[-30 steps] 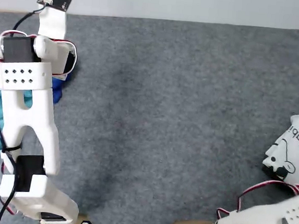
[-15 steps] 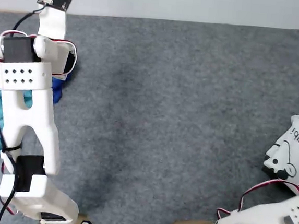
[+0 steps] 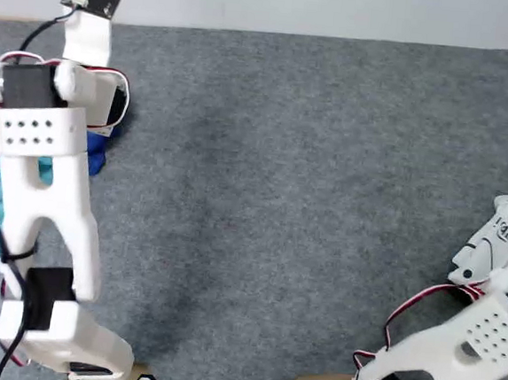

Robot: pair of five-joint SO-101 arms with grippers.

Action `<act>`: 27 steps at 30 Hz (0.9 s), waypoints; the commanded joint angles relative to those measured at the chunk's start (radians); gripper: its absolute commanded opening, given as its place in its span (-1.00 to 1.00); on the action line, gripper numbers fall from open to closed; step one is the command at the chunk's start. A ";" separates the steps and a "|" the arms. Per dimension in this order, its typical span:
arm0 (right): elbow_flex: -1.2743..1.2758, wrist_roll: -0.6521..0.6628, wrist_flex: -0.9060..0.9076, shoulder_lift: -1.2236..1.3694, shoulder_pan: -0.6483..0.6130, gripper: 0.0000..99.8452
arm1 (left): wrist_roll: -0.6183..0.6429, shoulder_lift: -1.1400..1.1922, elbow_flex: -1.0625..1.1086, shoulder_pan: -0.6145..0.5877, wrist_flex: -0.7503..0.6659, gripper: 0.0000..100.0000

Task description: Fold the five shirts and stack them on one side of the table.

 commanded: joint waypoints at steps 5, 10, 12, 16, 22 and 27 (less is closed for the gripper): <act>-0.011 -0.051 0.042 -0.254 -0.056 -0.98 | -0.006 -0.178 0.062 -0.018 0.021 -0.92; 0.147 -0.114 0.042 -0.410 -0.154 -0.98 | -0.009 -0.227 0.177 -0.094 0.020 -0.92; 0.233 -0.150 0.042 -0.479 -0.205 -0.98 | -0.011 -0.227 0.211 -0.158 0.018 -0.92; 0.431 -0.224 0.042 -0.607 -0.302 -0.98 | -0.089 -0.227 0.278 -0.278 -0.015 -0.91; 0.687 -0.285 0.042 -0.791 -0.398 -0.98 | -0.204 -0.184 0.355 -0.399 -0.178 -0.91; 0.829 -0.285 0.041 -0.886 -0.427 -0.98 | -0.292 -0.028 0.354 -0.405 -0.209 -0.75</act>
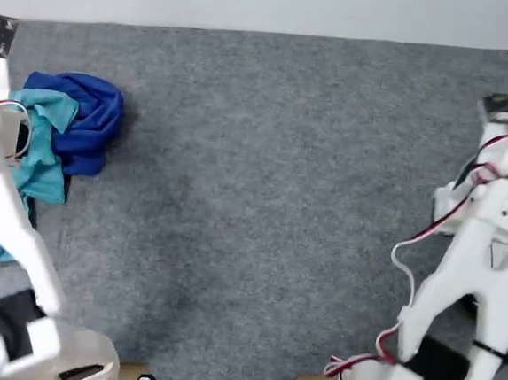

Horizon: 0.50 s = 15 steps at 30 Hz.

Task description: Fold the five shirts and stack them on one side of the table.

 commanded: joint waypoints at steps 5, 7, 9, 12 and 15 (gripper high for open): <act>0.123 -0.011 0.039 -0.133 -0.007 -0.98 | -0.152 0.184 -0.013 -0.011 -0.107 -0.67; 0.152 -0.011 0.039 -0.156 -0.007 -0.98 | -0.172 0.222 -0.013 -0.014 -0.167 -0.63; 0.172 -0.011 0.039 -0.177 -0.007 -0.98 | -0.195 0.255 -0.013 -0.015 -0.232 -0.59; 0.195 -0.011 0.039 -0.199 -0.007 -0.98 | -0.247 0.302 -0.013 -0.015 -0.284 -0.56; 0.196 -0.011 0.039 -0.211 -0.007 -0.98 | -0.301 0.350 -0.013 -0.015 -0.310 -0.56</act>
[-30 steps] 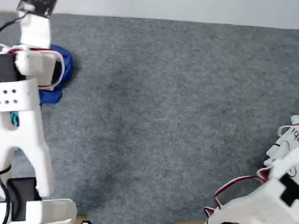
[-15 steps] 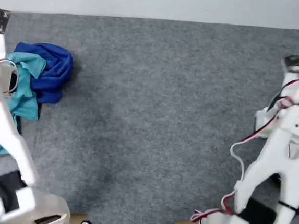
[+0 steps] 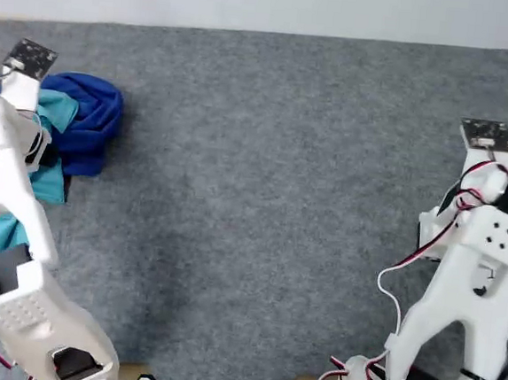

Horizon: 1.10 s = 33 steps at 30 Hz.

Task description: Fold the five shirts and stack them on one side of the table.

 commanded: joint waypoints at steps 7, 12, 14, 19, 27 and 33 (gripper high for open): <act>-0.006 -0.005 0.039 -0.048 -0.004 -0.98 | -0.123 0.068 -0.013 -0.026 -0.146 -0.56; -0.006 -0.005 0.039 -0.047 -0.005 -0.98 | -0.176 0.106 -0.013 -0.026 -0.178 -0.57; -0.006 -0.005 0.039 -0.045 -0.005 -0.98 | -0.175 0.124 -0.013 -0.029 -0.209 -0.59; -0.006 -0.005 0.039 -0.045 -0.008 -0.98 | -0.173 0.120 -0.042 -0.034 -0.210 -0.88; -0.006 -0.005 0.041 -0.053 -0.005 -0.98 | -0.101 -0.025 -0.130 -0.011 -0.083 -1.00; -0.005 -0.005 0.042 -0.054 -0.005 -0.98 | 0.029 -0.224 -0.236 0.060 0.044 -1.00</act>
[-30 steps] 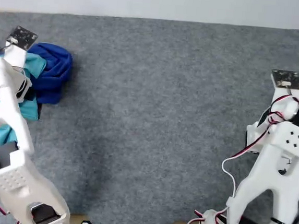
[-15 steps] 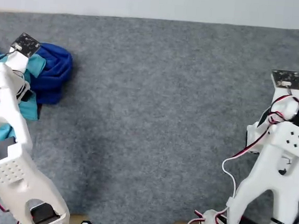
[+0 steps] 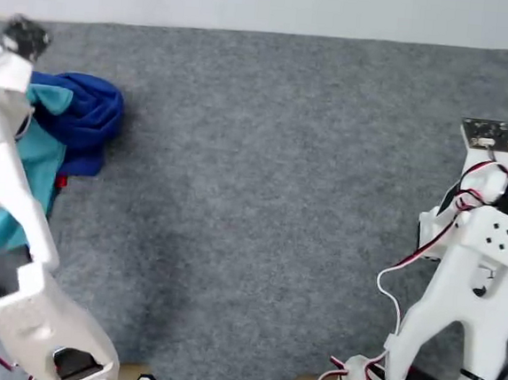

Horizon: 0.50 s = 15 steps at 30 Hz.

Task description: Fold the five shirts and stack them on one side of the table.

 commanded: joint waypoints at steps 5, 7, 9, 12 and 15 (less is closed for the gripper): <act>-0.005 -0.005 0.042 -0.054 -0.004 -0.98 | 0.184 -0.292 -0.134 0.124 0.104 -1.00; -0.005 -0.005 0.042 -0.054 -0.004 -0.98 | 0.235 -0.339 -0.156 0.170 0.118 -1.00; -0.005 -0.005 0.044 -0.054 -0.004 -0.98 | 0.275 -0.385 -0.166 0.226 0.118 -1.00; -0.005 -0.005 0.044 -0.054 -0.004 -0.98 | 0.284 -0.457 -0.166 0.339 0.114 -1.00; 0.005 -0.005 0.044 -0.079 -0.004 -0.98 | 0.284 -0.512 -0.166 0.471 0.114 -1.00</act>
